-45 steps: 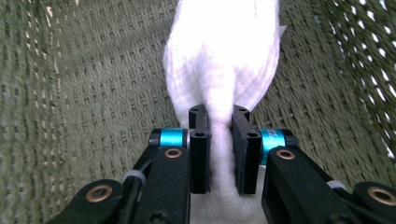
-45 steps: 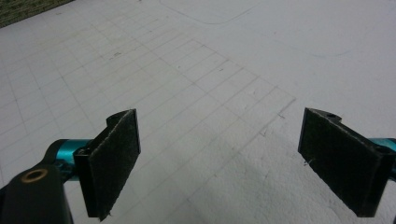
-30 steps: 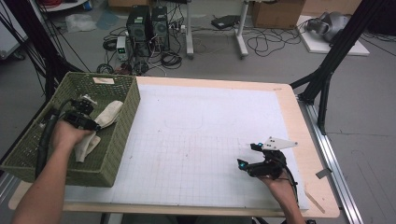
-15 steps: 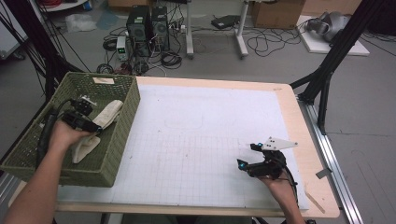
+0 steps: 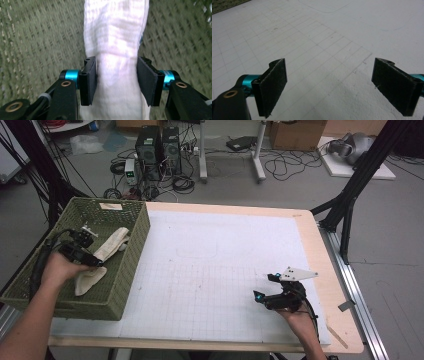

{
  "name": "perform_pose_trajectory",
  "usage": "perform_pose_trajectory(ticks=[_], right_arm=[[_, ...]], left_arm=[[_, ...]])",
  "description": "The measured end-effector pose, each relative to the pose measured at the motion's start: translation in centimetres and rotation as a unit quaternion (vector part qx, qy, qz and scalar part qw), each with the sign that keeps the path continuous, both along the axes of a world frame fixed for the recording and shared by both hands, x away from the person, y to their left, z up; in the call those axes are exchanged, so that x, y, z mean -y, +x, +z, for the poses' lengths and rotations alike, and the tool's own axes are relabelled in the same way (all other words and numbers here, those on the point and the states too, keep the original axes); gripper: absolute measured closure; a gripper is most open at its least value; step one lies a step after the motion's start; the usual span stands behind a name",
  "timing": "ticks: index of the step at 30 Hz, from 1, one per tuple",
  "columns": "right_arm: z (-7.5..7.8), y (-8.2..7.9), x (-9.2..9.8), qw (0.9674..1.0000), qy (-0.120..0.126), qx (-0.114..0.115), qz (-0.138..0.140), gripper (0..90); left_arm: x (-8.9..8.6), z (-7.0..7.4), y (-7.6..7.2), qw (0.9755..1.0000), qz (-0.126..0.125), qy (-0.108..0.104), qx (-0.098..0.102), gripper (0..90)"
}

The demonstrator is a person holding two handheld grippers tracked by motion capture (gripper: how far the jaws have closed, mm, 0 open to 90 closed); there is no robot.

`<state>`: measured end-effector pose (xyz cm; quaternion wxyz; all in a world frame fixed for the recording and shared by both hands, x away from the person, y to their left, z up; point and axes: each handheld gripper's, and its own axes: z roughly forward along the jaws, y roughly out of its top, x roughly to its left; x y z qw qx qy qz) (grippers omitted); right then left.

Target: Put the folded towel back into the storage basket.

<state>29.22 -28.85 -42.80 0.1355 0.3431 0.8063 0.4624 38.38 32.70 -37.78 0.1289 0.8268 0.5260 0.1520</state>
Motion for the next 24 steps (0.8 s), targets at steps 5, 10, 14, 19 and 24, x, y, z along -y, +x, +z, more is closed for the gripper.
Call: perform_pose_trajectory(ticks=[5, 10, 14, 19, 24], right_arm=[[0.0, 0.0, 0.0, 1.0000, 0.002, -0.001, -0.002, 12.3], [0.0, 0.0, -0.2, 1.0000, -0.001, 0.001, 0.002, 12.3], [0.0, 0.0, -0.2, 1.0000, 0.001, 0.000, 0.000, 12.3], [0.0, 0.0, -0.1, 1.0000, 0.001, 0.000, 0.001, 12.3], [-0.1, 0.0, -0.3, 1.0000, -0.001, -0.003, 0.004, 12.3]], left_arm=[[-0.3, 0.1, -0.5, 0.9998, -0.008, 0.012, -0.015, 61.6], [0.1, 0.0, -0.5, 0.9991, -0.012, 0.040, 0.004, 79.1], [0.6, 0.4, 0.2, 0.9989, -0.002, 0.038, 0.028, 80.0], [0.4, 0.2, 0.9, 0.9983, 0.031, 0.014, 0.048, 80.0], [0.4, -0.5, 1.7, 0.9968, 0.056, -0.020, 0.054, 80.0]])
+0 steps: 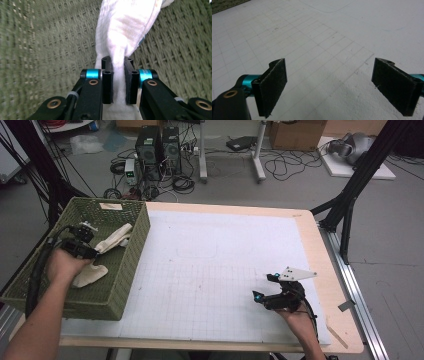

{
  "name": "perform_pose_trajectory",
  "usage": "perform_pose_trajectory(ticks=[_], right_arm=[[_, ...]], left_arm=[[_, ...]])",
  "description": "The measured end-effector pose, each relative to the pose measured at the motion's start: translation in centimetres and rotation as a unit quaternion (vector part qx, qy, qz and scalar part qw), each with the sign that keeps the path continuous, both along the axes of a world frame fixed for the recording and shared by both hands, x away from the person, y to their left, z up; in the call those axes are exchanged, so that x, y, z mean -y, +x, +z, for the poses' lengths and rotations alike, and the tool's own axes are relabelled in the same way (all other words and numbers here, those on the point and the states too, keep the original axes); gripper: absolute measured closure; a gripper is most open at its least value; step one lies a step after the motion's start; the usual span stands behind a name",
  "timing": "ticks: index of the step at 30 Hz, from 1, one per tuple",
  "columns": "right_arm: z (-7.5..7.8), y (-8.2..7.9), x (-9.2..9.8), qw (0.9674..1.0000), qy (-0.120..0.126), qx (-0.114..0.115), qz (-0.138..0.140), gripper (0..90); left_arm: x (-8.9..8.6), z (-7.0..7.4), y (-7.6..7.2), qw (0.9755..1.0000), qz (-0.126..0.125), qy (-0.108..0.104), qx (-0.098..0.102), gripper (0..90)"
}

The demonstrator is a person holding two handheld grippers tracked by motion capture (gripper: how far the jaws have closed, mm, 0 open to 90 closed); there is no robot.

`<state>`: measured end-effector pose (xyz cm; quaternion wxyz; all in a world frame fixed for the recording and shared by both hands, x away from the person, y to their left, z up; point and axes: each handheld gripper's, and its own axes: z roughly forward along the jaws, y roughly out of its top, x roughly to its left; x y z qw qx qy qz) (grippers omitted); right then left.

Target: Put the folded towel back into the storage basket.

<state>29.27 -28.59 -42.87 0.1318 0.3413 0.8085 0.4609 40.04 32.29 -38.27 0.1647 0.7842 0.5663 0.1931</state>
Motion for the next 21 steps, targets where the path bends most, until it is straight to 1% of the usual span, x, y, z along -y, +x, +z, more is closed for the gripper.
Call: perform_pose_trajectory(ticks=[1, 2, 3, 5, 6, 7, 9, 11, 13, 15, 17, 18, 19, 21], right_arm=[[0.0, 0.0, 0.0, 1.0000, 0.000, 0.001, 0.001, 12.3], [0.0, 0.0, -0.1, 1.0000, 0.000, 0.002, 0.000, 12.3], [0.0, 0.0, 0.0, 1.0000, 0.000, 0.002, 0.001, 12.3], [0.0, 0.0, 0.0, 1.0000, 0.001, 0.001, 0.000, 12.3], [0.0, 0.0, 0.1, 1.0000, 0.001, 0.001, -0.001, 12.3], [0.0, 0.0, 0.1, 1.0000, 0.002, 0.002, -0.001, 12.3], [0.0, 0.0, 0.1, 1.0000, 0.002, 0.002, 0.000, 12.3], [0.0, 0.0, 0.0, 1.0000, 0.002, 0.002, 0.000, 12.3], [0.0, -0.1, 0.0, 1.0000, 0.002, 0.002, 0.001, 12.3], [0.0, 0.0, 0.1, 1.0000, 0.002, 0.002, 0.000, 12.3], [0.1, 0.0, 0.1, 1.0000, 0.004, 0.004, -0.001, 12.3], [0.1, -0.1, 0.1, 1.0000, 0.004, 0.001, -0.001, 12.3], [0.1, -0.1, 0.0, 1.0000, 0.004, 0.002, -0.001, 12.3], [0.1, -0.1, 0.0, 1.0000, 0.004, 0.004, 0.002, 12.3]], left_arm=[[0.2, -0.2, 0.1, 1.0000, 0.001, -0.008, 0.000, 80.1], [0.4, -0.5, 0.2, 0.9999, -0.002, -0.013, -0.005, 80.0], [0.6, -0.8, 0.4, 0.9997, -0.004, -0.019, -0.016, 79.6], [0.8, -1.3, 0.5, 0.9991, -0.010, -0.035, -0.023, 78.1], [0.9, -1.4, 0.5, 0.9988, -0.012, -0.039, -0.029, 76.6], [0.8, -1.4, 0.4, 0.9986, -0.014, -0.041, -0.029, 74.6], [0.8, -1.1, 0.3, 0.9988, -0.018, -0.037, -0.024, 70.5], [0.7, -0.8, 0.2, 0.9987, -0.026, -0.036, -0.026, 64.3], [0.7, -0.4, 0.0, 0.9986, -0.036, -0.024, -0.030, 58.4], [0.8, -0.2, -0.3, 0.9983, -0.044, -0.008, -0.037, 55.8], [0.9, 0.0, -0.7, 0.9975, -0.050, 0.012, -0.048, 54.8], [0.9, 0.1, -0.8, 0.9971, -0.053, 0.023, -0.049, 54.1], [1.0, 0.2, -1.0, 0.9967, -0.056, 0.030, -0.051, 53.6], [1.0, 0.5, -1.2, 0.9965, -0.057, 0.032, -0.053, 52.3]])
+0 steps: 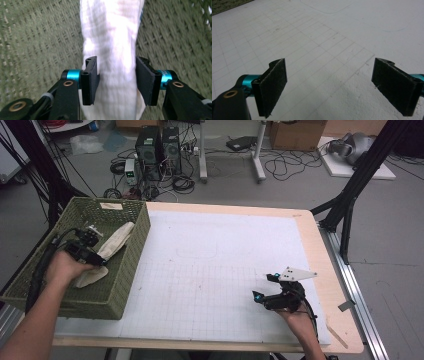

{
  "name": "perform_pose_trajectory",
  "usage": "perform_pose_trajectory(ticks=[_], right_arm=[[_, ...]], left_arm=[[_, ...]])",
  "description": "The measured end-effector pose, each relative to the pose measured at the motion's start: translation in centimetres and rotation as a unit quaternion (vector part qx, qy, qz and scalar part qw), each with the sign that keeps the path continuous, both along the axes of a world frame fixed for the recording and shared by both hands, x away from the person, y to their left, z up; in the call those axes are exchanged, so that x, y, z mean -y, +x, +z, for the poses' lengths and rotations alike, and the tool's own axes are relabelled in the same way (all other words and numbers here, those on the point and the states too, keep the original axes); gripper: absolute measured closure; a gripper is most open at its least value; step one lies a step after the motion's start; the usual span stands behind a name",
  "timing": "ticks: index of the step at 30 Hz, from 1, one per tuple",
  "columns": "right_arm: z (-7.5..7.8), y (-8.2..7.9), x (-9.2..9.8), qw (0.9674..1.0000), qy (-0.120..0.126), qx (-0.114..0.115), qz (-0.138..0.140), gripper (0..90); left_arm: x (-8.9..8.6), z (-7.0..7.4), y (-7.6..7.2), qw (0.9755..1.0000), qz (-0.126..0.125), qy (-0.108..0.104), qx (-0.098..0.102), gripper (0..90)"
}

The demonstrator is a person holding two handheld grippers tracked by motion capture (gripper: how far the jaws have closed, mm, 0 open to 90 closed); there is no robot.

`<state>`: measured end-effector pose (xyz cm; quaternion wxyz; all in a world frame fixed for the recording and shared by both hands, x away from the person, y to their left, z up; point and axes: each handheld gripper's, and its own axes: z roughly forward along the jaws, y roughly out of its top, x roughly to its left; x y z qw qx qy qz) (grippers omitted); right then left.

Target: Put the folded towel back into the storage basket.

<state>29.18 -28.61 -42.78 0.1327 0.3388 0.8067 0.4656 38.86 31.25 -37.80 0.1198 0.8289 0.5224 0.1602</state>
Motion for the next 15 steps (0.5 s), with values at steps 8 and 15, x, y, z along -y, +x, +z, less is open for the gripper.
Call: perform_pose_trajectory(ticks=[8, 15], right_arm=[[0.1, -0.1, 0.1, 1.0000, 0.003, 0.004, -0.002, 12.3], [0.1, -0.1, 0.1, 1.0000, 0.003, 0.002, -0.002, 12.3]], left_arm=[[-0.2, -0.3, -1.0, 0.9999, 0.006, -0.001, -0.012, 50.6], [-0.6, -0.6, -1.2, 0.9998, 0.016, -0.002, -0.015, 63.9]])
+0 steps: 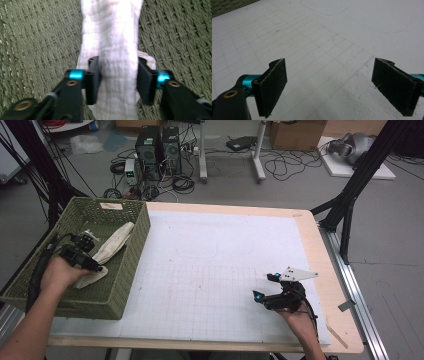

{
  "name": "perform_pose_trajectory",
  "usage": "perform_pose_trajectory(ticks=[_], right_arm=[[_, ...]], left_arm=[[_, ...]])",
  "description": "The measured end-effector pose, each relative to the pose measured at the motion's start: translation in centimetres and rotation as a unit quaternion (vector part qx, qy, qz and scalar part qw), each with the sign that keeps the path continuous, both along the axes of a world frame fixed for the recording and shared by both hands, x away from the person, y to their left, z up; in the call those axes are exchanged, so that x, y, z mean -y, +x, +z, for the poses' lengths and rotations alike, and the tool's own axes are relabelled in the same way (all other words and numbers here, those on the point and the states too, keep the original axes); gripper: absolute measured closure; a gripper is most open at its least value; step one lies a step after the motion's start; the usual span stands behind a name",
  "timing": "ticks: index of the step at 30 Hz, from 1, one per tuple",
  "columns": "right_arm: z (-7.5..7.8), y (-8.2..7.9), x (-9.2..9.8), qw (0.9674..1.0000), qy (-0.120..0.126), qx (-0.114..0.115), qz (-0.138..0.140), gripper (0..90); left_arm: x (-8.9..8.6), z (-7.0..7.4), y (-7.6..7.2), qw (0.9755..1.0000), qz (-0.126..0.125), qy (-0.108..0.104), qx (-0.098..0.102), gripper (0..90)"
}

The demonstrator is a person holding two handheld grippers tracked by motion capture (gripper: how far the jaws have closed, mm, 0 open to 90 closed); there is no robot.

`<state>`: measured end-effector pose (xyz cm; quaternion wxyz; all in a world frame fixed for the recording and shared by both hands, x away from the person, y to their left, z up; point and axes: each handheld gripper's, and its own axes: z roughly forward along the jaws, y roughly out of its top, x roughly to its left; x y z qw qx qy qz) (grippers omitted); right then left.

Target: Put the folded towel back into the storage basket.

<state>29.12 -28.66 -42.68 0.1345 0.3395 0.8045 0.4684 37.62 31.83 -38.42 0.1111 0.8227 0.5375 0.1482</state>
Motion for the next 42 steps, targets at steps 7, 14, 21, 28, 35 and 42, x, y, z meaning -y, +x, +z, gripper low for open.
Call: perform_pose_trajectory(ticks=[7, 14, 21, 28, 35, 42], right_arm=[[0.0, 0.0, 0.0, 1.0000, 0.001, -0.001, -0.001, 12.4], [0.0, 0.0, 0.0, 1.0000, 0.000, -0.003, -0.002, 12.3], [0.0, 0.0, 0.0, 1.0000, -0.002, -0.001, 0.000, 12.3], [0.0, -0.1, 0.1, 1.0000, -0.003, 0.001, 0.000, 12.3], [-0.1, -0.1, -0.1, 1.0000, -0.002, -0.003, -0.001, 12.3], [-0.1, -0.1, 0.0, 1.0000, -0.003, -0.002, -0.001, 12.3]], left_arm=[[0.1, 0.6, -0.1, 0.9996, -0.019, 0.019, 0.003, 81.6], [0.6, 2.6, 0.0, 0.9978, -0.055, 0.032, -0.015, 82.2], [0.9, 3.0, -0.3, 0.9951, -0.080, 0.024, -0.053, 81.9], [2.0, 0.2, 0.3, 0.9963, -0.064, 0.000, -0.057, 68.8], [1.2, 1.9, -0.4, 0.9970, -0.064, -0.034, -0.027, 54.0], [0.2, 2.5, -1.7, 0.9949, -0.088, -0.038, -0.033, 48.8]])
